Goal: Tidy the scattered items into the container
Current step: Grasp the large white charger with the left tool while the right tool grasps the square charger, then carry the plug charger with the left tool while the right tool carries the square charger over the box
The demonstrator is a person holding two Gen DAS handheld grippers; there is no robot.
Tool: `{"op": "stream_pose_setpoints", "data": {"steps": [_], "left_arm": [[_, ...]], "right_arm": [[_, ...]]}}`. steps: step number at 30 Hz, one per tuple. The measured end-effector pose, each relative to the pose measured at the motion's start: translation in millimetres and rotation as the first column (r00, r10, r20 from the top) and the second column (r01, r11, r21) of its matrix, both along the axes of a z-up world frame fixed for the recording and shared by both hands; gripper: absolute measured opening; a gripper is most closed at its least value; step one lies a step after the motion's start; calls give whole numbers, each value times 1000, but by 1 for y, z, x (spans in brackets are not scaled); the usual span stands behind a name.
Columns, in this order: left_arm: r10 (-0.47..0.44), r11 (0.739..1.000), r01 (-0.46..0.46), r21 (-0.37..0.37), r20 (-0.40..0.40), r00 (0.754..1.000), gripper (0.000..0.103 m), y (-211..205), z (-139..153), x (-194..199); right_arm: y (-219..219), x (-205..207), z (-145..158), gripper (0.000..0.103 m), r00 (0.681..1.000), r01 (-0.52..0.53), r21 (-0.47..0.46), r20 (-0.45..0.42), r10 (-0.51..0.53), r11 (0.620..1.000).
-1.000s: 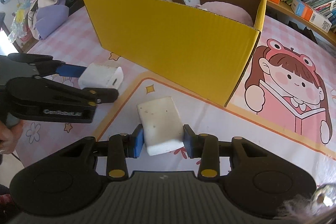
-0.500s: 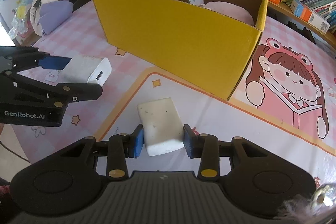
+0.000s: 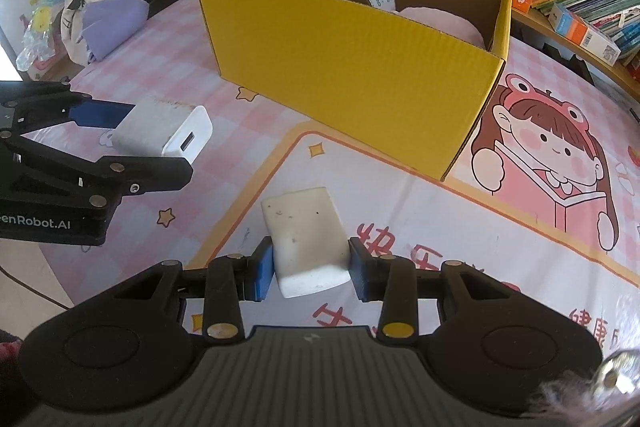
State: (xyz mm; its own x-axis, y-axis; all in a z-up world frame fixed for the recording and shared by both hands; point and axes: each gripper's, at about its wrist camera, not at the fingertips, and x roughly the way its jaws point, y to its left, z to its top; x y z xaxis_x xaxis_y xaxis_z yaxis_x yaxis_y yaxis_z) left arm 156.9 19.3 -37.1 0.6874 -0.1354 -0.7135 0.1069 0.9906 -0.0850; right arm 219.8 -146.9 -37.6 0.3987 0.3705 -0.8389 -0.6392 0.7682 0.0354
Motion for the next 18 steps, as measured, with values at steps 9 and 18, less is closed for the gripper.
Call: {"op": "stream_pose_setpoints", "data": {"steps": [9, 18], "left_arm": [[-44, 999, 44, -6, 25, 999, 71, -1, 9, -11], [-68, 998, 68, -12, 37, 997, 71, 1, 17, -15]], "right_arm": [[-2, -10, 6, 36, 1000, 15, 9, 10, -15, 1000], [-10, -14, 13, 35, 999, 47, 13, 10, -47, 999]]}}
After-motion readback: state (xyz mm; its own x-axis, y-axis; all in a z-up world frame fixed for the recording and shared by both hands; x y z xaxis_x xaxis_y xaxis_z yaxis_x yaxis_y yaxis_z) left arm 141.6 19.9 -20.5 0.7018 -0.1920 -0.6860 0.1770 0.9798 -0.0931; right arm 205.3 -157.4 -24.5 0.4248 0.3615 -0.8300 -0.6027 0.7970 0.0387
